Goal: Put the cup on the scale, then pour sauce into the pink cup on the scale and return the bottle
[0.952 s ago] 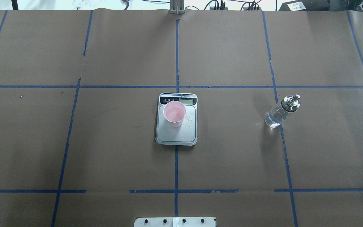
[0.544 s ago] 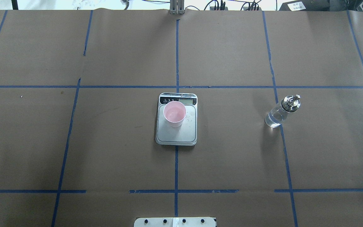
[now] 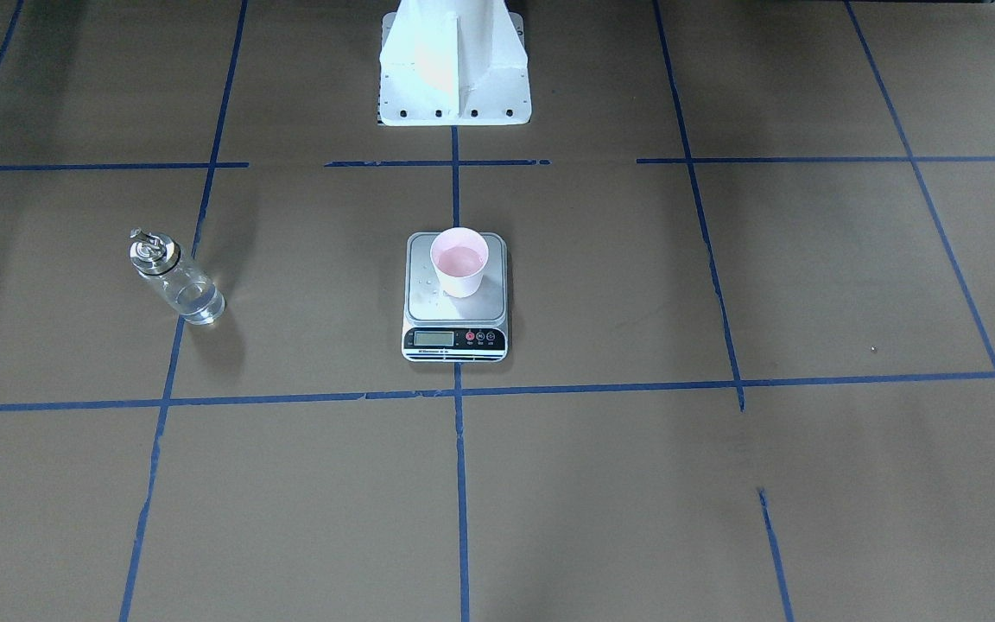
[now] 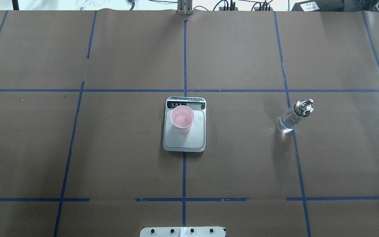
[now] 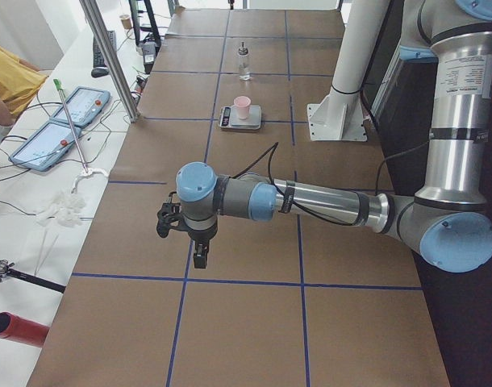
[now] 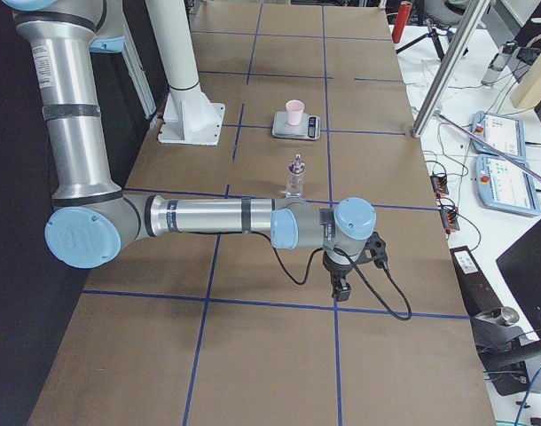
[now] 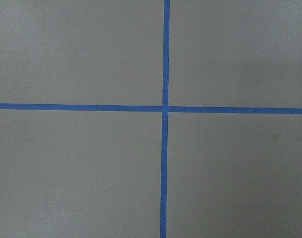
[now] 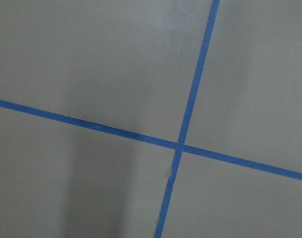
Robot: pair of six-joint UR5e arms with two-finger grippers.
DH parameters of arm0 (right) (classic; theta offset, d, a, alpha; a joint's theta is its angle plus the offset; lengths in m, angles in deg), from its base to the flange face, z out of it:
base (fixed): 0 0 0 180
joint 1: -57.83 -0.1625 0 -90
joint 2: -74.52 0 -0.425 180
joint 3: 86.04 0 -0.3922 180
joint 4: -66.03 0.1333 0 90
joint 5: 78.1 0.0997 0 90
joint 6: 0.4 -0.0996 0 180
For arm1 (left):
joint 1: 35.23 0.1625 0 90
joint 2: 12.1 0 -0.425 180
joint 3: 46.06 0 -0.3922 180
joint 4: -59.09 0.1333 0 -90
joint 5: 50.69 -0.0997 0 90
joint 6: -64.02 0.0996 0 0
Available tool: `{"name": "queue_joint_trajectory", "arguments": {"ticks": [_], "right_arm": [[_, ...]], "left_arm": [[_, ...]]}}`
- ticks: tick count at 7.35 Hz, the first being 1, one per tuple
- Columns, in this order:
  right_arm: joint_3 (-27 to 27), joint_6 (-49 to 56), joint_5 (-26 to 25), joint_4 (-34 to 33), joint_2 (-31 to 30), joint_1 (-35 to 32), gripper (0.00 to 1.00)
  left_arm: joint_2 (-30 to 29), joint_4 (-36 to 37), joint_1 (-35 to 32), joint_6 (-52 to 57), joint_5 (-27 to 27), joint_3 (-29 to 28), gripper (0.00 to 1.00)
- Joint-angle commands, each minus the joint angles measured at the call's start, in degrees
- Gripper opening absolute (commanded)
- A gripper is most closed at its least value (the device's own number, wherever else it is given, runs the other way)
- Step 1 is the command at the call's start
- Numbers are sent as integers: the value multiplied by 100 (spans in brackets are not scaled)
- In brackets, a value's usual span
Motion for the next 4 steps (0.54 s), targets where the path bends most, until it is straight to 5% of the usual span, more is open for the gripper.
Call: {"name": "queue_joint_trajectory", "arguments": {"ticks": [1,4], "right_arm": [[2,-12,8,14,-34,7,100],[2,-29,8,14,-34,7,100]], "left_arm": [[16,20,11,9,21,34,100],[51,29,11,0,179,34,100]]}}
